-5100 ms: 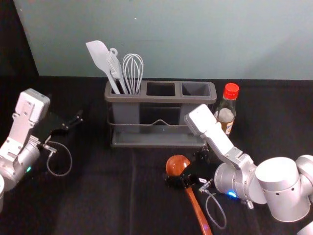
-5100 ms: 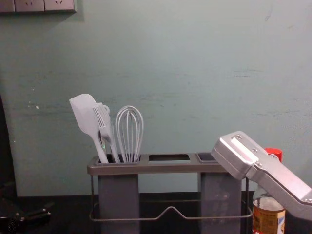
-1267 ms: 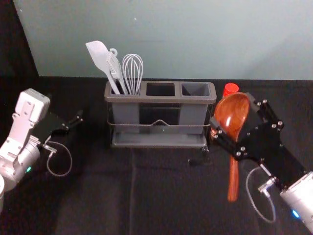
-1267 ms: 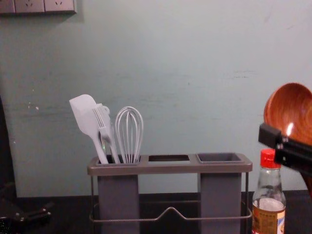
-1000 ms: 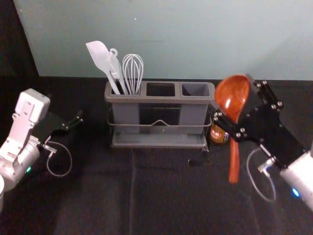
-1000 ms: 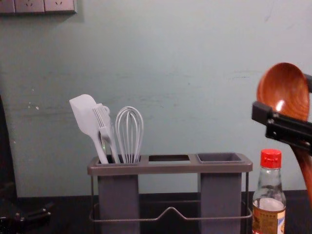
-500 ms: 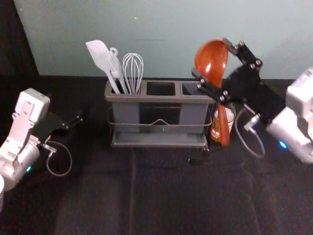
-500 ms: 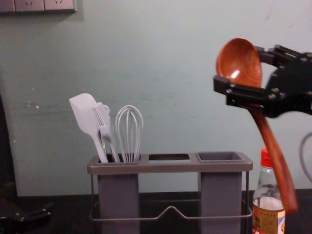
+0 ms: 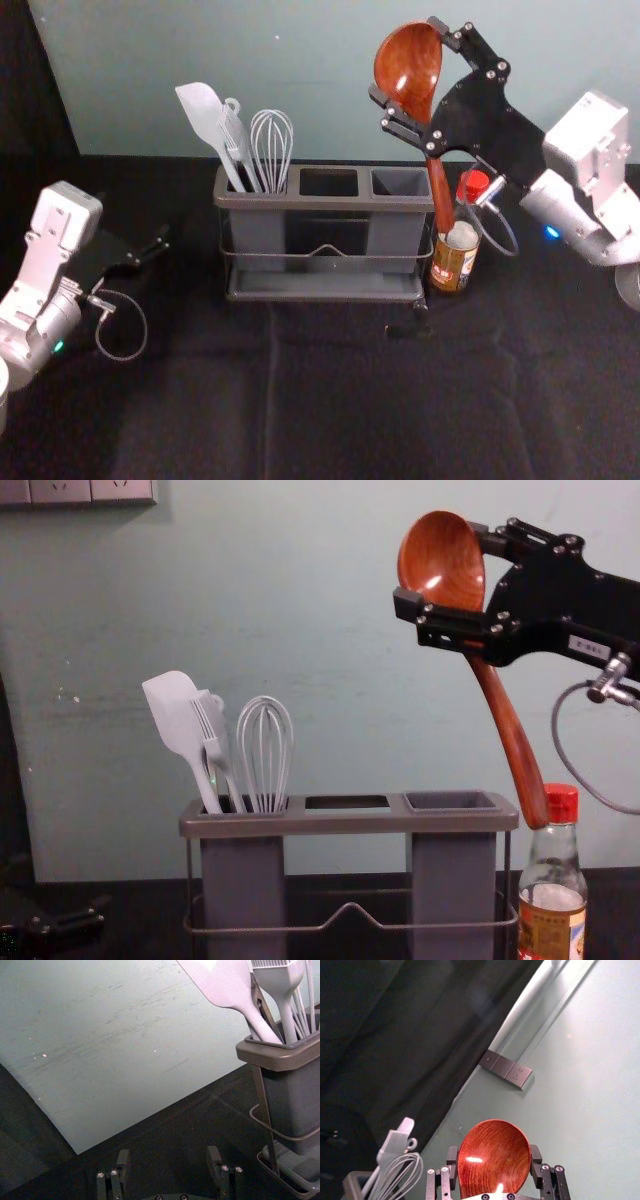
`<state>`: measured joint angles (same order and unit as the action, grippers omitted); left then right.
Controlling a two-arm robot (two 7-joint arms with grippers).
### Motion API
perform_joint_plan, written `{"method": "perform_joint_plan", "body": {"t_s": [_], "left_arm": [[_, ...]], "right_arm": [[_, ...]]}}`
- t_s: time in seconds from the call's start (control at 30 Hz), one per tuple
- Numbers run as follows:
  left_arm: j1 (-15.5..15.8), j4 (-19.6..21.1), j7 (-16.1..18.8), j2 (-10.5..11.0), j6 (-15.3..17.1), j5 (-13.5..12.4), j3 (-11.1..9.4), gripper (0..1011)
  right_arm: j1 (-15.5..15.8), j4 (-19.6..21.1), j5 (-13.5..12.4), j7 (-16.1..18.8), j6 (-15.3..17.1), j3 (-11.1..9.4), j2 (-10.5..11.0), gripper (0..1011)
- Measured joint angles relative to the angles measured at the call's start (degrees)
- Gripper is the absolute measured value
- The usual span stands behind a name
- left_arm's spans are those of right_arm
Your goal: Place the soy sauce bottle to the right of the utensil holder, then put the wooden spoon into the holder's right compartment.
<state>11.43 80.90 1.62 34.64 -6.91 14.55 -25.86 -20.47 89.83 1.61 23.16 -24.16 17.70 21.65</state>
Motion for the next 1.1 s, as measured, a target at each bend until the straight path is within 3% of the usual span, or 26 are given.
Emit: {"method": "perform_joint_plan", "body": {"t_s": [0.27,0.5,1.1], "left_arm": [[0.0,0.0,0.0,0.0,0.0,0.0,-0.01,1005],[0.0,0.0,0.0,0.0,0.0,0.0,0.0,1005],[0.0,0.0,0.0,0.0,0.0,0.0,0.0,1005]], "right_arm": [[-5.36,-6.02,0.59,0.12,-3.3,1.66,-1.83,854],[-9.14,-12.1,2.62,-1.58,-6.19,2.89,-4.52,854],[-11.81,-22.74,8.37,-6.6,-14.33,3.43,-8.35,854]]}}
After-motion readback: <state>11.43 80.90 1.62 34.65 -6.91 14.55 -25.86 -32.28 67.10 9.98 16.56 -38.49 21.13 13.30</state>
